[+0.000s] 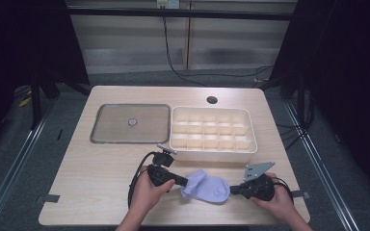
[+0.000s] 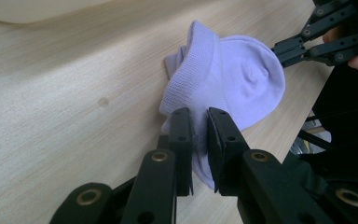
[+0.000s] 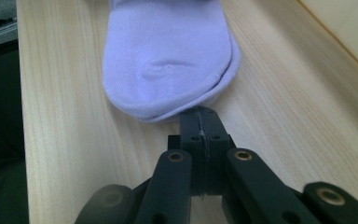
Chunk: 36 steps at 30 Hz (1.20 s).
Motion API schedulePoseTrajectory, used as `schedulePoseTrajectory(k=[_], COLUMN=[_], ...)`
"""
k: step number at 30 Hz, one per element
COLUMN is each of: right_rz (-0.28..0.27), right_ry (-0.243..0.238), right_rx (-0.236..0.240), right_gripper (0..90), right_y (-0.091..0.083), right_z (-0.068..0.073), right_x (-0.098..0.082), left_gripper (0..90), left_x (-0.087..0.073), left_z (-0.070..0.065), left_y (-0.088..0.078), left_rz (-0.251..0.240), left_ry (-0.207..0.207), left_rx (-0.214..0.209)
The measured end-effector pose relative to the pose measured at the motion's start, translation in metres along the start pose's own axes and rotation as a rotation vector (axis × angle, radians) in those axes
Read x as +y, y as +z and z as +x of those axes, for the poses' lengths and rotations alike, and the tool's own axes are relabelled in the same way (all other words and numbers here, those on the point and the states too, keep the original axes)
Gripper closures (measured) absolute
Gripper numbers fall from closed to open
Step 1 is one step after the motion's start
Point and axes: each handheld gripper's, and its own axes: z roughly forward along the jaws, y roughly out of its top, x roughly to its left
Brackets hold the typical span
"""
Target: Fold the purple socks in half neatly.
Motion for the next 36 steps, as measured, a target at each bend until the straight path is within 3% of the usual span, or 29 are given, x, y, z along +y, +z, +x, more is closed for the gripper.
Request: schedulePoseTrajectory(k=[14, 21, 27, 29, 32, 36], right_rz=[-0.002, -0.003, -0.009, -0.008, -0.008, -0.01], right_ry=[-0.006, 0.001, -0.006, -0.002, -0.005, 0.004], right_rx=[0.0, 0.003, 0.002, 0.002, 0.002, 0.004], right_gripper=[90.0, 90.0, 90.0, 90.0, 90.0, 90.0], right_y=[0.001, 0.001, 0.001, 0.002, 0.002, 0.003], right_z=[0.0, 0.0, 0.0, 0.001, 0.001, 0.001], right_x=[0.0, 0.0, 0.001, 0.001, 0.001, 0.002], left_gripper=[85.8, 85.8, 86.3, 86.4, 86.4, 86.5], left_x=[0.001, 0.006, 0.01, 0.011, 0.012, 0.013], left_z=[-0.006, -0.016, -0.023, -0.023, -0.028, -0.031], left_y=[0.0, 0.004, 0.01, 0.01, 0.01, 0.01], left_rz=[-0.023, -0.021, -0.022, -0.011, -0.024, -0.015], left_ry=[-0.004, 0.022, 0.02, 0.041, 0.032, 0.05], left_rx=[-0.033, -0.047, -0.037, -0.036, -0.036, -0.033])
